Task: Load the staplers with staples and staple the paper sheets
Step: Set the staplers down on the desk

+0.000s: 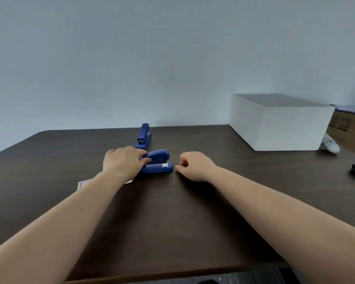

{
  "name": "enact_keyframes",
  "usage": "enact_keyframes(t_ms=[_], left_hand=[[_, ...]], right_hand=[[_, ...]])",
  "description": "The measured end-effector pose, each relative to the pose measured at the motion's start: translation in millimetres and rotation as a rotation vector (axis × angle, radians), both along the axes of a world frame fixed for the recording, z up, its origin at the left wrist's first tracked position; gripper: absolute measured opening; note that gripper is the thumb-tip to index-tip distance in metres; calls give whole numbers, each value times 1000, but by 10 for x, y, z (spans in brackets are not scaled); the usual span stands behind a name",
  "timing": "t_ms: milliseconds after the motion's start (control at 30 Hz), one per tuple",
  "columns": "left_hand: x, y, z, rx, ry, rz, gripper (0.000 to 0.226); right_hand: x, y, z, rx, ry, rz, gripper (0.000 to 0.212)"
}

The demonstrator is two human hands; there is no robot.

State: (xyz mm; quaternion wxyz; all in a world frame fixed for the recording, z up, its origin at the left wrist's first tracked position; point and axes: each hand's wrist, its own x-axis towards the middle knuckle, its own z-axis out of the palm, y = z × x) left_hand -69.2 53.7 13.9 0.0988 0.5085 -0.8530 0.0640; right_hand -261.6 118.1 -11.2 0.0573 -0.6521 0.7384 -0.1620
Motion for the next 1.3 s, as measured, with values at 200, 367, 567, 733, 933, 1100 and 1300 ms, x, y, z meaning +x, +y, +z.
enact_keyframes(t_ms=[200,367,567,733,933,1100,1300], left_hand=[[-368,-218,-74,-126,56,47,38],[-788,-489,-161,-170,128,71,30],[-1107,-1012,-249,-148,218,118,27],[-1229,-1353,-265,-182,139,169,22],[-1283,-1624,-242,-146,106,229,41],[-1257,-1597,-210,-202,11,195,36],[-1223,-1180,-179,-354,12,71,36]], right_hand=[[-242,-511,-64,-67,-13,-86,18],[-399,-896,-22,-34,51,-91,16],[-393,-1279,-59,-57,72,-49,16],[-461,-1339,-155,-137,19,-49,23],[-479,-1382,-180,-156,-9,-19,18],[-471,-1357,-153,-159,-24,-25,19],[-414,-1224,-148,-151,-45,-37,20]])
